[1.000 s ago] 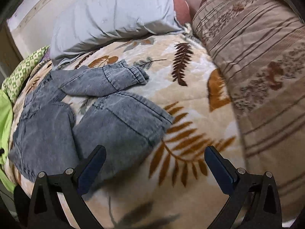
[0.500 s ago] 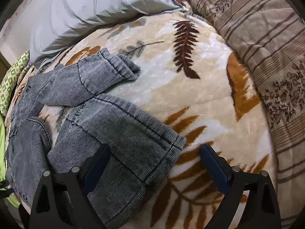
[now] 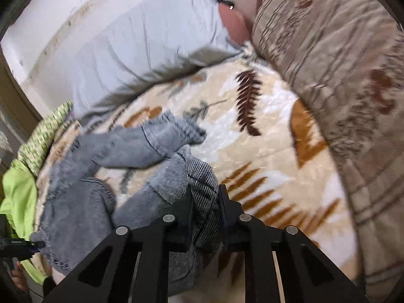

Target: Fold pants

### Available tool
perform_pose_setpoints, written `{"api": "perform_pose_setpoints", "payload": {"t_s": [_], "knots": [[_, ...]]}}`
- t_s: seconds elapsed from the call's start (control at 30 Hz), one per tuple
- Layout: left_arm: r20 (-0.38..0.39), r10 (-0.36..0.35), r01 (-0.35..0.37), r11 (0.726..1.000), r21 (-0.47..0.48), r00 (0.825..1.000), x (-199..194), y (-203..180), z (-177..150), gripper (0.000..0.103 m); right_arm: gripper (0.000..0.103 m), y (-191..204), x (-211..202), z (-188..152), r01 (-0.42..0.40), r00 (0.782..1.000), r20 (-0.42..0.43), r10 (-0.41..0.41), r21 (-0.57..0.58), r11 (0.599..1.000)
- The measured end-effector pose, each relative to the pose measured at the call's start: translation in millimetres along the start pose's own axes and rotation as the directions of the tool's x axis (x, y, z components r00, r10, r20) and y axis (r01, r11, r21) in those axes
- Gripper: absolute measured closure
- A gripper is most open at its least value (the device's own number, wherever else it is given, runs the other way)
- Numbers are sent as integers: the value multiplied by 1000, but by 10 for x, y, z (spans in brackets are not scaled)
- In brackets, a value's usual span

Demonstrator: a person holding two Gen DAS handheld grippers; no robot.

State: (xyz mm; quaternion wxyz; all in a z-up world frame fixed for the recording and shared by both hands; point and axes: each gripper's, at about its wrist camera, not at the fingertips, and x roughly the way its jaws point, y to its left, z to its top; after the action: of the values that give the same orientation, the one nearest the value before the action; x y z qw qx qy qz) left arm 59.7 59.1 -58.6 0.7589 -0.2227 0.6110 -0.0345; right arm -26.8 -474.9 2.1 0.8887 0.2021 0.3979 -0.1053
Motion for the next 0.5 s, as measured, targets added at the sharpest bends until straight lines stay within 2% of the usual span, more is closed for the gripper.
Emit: {"api": "perform_pose_setpoints", "payload": {"t_s": [0.17, 0.3, 0.4, 0.47, 0.5], "knots": [[8, 38, -38, 998, 53, 999, -51, 22, -102, 86, 87, -380, -480, -233, 18, 999, 47, -21, 77, 997], [-22, 74, -73, 995, 63, 997, 73, 66, -104, 84, 86, -756, -475, -528, 78, 997, -15, -77, 156, 985], [-35, 97, -93, 990, 109, 995, 88, 91, -136, 77, 77, -900, -282, -696, 122, 989, -106, -103, 189, 974], [-35, 69, -60, 978, 201, 997, -44, 91, -201, 76, 73, -910, -304, -716, 124, 988, -111, -103, 201, 972], [-31, 39, -30, 967, 254, 999, -149, 100, -246, 76, 64, -906, -391, -678, 125, 990, -95, -108, 202, 971]]}}
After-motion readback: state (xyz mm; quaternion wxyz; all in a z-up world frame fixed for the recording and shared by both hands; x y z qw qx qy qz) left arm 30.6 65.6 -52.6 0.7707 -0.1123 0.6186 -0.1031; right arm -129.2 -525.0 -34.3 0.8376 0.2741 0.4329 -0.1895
